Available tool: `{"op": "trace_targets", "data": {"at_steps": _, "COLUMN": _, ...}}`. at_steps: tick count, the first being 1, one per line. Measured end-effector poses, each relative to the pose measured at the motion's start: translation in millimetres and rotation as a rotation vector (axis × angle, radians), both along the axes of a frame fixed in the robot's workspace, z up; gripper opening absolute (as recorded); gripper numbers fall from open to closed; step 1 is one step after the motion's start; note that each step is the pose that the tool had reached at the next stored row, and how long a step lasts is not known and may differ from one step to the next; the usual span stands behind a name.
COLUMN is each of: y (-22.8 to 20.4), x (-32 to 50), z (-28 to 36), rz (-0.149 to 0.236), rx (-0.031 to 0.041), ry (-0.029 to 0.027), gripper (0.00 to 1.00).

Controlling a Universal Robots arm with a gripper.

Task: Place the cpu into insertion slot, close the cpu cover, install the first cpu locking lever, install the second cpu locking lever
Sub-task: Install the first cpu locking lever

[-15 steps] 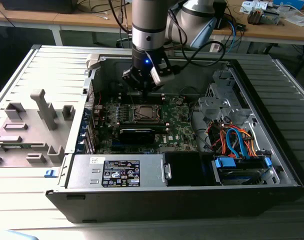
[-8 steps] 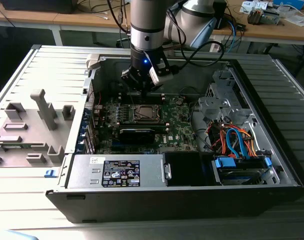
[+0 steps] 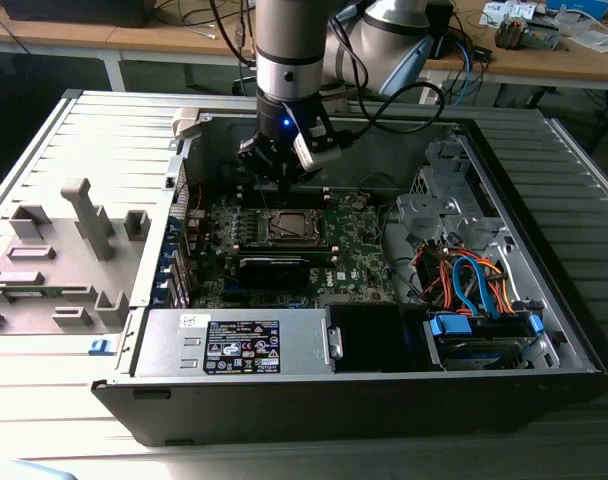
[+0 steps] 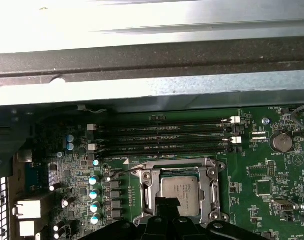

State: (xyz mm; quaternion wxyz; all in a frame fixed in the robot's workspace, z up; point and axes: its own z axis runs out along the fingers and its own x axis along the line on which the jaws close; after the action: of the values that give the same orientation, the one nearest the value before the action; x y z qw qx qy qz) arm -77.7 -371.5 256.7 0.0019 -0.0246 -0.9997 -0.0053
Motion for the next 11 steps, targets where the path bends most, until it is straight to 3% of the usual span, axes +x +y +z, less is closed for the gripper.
{"op": "trace_targets", "data": {"at_steps": 11, "y": 0.0, "x": -4.8, "z": 0.0, "rz": 0.000, "rx": -0.0001, "ry": 0.0000, "gripper": 0.11}}
